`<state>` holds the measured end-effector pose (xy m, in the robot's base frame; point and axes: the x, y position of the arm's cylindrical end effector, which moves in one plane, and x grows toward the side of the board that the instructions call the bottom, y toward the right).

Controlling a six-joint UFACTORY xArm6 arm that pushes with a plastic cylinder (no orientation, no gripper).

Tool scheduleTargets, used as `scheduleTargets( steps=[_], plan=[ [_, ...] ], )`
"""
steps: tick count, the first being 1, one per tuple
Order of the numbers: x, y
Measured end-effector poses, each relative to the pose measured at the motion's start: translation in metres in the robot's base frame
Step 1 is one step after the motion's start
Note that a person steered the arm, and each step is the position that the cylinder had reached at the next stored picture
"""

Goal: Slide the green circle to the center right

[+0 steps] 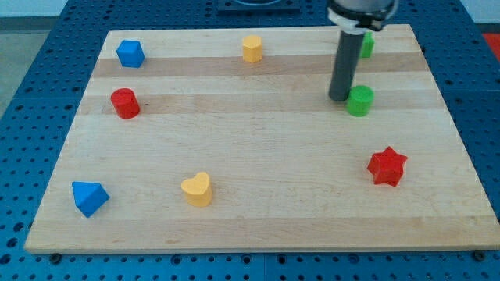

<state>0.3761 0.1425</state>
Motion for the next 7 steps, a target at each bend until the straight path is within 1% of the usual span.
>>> scheduleTargets(
  steps=[1,3,4,5,7],
  plan=[
    [0.000,0.023],
    [0.000,0.023],
    [0.000,-0.030],
    [0.004,-0.068],
    [0.004,-0.102]
  ],
)
